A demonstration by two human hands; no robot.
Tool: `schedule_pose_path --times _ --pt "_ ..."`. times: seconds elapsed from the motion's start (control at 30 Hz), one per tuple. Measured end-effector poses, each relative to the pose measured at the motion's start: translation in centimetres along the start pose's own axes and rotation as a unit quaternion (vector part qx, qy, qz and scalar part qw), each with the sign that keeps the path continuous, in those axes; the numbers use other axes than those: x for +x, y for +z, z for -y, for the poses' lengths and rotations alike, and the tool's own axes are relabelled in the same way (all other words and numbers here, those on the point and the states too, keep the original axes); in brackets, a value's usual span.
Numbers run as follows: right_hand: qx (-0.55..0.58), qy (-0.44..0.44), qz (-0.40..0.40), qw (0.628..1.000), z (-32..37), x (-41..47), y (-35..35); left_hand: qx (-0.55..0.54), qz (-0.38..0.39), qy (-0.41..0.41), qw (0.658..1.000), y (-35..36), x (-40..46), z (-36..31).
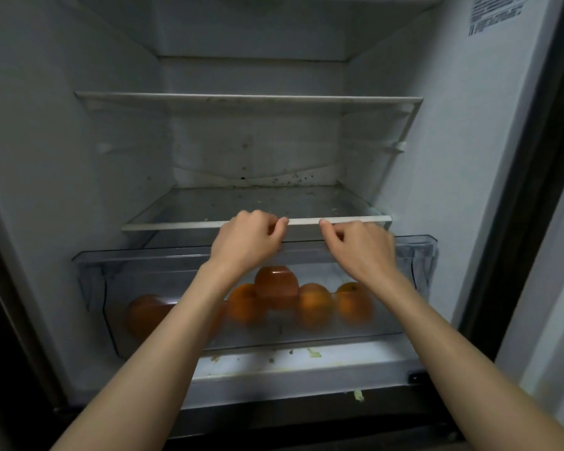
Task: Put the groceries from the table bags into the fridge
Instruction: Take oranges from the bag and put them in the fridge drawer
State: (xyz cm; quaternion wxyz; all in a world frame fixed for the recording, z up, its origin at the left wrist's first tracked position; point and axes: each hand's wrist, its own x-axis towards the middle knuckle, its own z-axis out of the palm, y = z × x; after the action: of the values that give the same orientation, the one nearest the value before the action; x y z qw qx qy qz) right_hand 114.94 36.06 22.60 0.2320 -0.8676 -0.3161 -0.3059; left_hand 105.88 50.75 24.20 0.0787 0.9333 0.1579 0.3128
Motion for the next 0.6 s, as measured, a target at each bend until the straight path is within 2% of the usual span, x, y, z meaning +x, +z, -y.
schedule_pose_path --times 0.07,0.13,0.23,0.3,0.43,0.6 --pt "0.038 -0.038 -0.103 0.993 0.2 -1.4 0.9 0.034 -0.083 0.066 0.994 0.2 -1.1 0.2" --pt "0.08 -0.059 -0.162 0.982 0.1 -2.3 2.2 0.072 -0.166 0.124 0.976 0.9 -2.3 1.0" --pt "0.072 -0.081 -0.205 0.973 0.0 -4.1 3.9 0.115 -0.237 0.115 0.958 2.2 -4.4 3.1" --pt "0.056 -0.104 -0.204 0.972 -0.1 -4.8 4.7 0.127 -0.258 0.084 0.954 2.9 -5.5 4.2" --pt "0.015 -0.097 -0.149 0.984 -0.3 -4.0 5.3 0.139 -0.262 0.077 0.952 3.6 -5.0 4.8" --pt "-0.015 -0.077 -0.085 0.993 -0.2 -2.2 6.2 0.142 -0.2 0.05 0.968 4.5 -2.9 5.7"
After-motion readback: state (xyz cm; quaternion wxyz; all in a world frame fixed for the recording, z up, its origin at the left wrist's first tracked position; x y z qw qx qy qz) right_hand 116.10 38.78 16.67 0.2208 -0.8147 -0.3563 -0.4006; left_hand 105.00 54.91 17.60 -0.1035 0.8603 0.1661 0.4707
